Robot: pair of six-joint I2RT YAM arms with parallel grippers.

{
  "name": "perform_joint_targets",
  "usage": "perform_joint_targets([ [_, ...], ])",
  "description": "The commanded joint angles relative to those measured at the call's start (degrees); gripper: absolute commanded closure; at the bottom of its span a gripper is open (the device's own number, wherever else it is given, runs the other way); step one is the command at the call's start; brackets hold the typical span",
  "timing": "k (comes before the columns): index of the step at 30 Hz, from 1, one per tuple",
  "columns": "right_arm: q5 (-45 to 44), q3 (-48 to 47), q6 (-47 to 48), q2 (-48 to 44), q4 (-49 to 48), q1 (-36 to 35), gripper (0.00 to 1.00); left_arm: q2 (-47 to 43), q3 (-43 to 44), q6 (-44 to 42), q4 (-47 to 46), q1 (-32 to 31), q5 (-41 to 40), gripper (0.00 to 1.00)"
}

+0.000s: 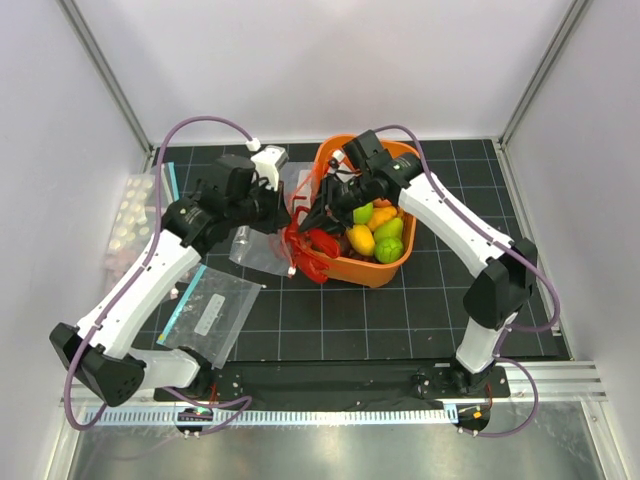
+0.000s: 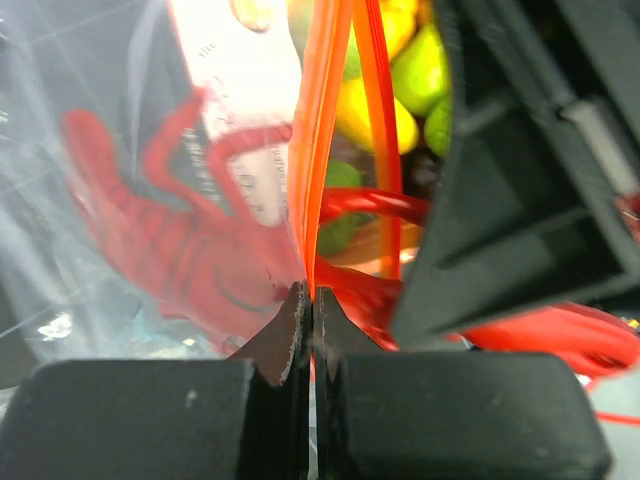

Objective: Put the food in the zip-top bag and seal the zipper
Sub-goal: Place the fake lobster in the zipper food storage bag.

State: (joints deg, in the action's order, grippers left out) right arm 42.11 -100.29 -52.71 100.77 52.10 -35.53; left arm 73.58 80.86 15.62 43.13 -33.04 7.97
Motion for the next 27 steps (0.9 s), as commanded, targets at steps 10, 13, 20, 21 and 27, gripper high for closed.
perform_joint_targets([
  [10, 1.5, -5.3, -8.4, 2.7, -9.6, 2.3, 0.99, -3.4, -1.1, 0.8, 0.3, -0.2, 6.5, 1.00],
  [13, 0.5, -6.3, -8.1, 3.2, -10.1, 2.5, 0.99, -2.6, -0.9, 3.3, 0.9, -0.2, 6.5, 1.00],
  [20, -4.0, -3.4, -8.1, 3.0, -14.0, 2.7, 0.99, -2.7, -0.9, 8.2, -0.4, -0.2, 10.7, 1.00],
  [21, -4.4, -2.8, -8.7, 3.0, -15.7, 2.7, 0.99, -2.7, -0.6, 8.5, -0.5, -0.2, 10.9, 1.00],
  [27, -11.6, 1.3, -11.9, 0.2, -20.4, 2.5, 0.99, -1.3, 0.8, 14.5, -3.1, -0.2, 11.4, 1.00],
])
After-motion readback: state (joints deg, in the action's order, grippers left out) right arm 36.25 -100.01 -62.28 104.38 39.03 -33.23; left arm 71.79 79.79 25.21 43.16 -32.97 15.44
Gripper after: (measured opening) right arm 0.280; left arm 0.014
